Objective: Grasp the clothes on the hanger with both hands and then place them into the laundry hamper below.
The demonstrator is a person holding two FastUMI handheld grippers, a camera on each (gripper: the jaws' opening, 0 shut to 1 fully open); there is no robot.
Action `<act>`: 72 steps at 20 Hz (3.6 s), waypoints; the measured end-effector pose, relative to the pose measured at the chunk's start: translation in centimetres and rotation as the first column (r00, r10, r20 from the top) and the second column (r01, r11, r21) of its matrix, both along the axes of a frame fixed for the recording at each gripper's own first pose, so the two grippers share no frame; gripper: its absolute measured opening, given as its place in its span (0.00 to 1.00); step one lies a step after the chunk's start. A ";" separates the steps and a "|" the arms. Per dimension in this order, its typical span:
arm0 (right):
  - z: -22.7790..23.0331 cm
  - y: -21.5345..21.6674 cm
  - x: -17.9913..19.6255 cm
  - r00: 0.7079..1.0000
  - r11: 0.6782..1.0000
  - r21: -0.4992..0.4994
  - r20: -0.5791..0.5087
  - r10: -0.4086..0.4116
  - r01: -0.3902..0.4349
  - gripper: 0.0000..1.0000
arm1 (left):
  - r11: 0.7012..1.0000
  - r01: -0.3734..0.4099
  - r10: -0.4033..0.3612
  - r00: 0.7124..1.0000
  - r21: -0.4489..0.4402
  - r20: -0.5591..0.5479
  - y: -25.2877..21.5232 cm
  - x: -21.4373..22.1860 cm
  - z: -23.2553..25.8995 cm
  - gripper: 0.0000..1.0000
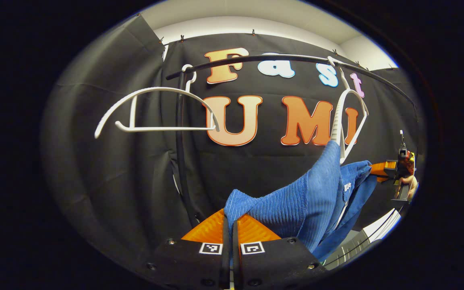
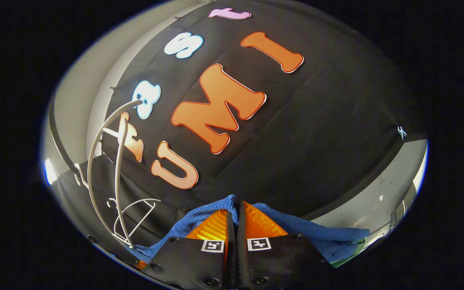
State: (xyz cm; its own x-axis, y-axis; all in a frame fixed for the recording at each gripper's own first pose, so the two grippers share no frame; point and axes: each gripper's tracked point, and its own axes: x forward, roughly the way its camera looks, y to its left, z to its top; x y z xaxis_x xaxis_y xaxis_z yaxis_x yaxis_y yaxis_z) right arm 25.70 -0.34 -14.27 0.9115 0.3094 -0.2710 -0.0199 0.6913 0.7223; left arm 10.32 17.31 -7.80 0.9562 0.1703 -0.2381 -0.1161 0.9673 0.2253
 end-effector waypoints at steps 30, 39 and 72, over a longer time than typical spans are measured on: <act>-2.8 4.5 -14.5 0.998 0.963 -0.263 -0.017 -0.058 0.051 0.07 | 0.912 0.353 -0.383 0.915 -0.210 -0.128 -22.2 -0.9 -7.8 0.03; -8.4 3.0 -13.8 0.994 0.924 -0.383 -0.093 -0.063 0.023 0.07 | 0.914 0.344 -0.393 0.882 -0.214 -0.260 -25.5 1.4 -14.6 0.04; -38.7 -2.8 -18.8 0.752 0.839 -0.466 -0.650 -0.109 -0.282 0.07 | 0.984 0.049 -0.167 0.611 -0.173 -0.774 -21.4 -1.7 -42.2 0.20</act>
State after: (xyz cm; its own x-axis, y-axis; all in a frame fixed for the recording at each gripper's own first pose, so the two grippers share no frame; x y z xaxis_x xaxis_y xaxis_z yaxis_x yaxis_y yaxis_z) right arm 6.90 -3.15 -52.93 0.4365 0.0156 -0.8996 0.2208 0.9674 0.1239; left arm 8.58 -4.06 -49.97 0.4048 -0.0079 -0.9144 0.1547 0.9861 0.0599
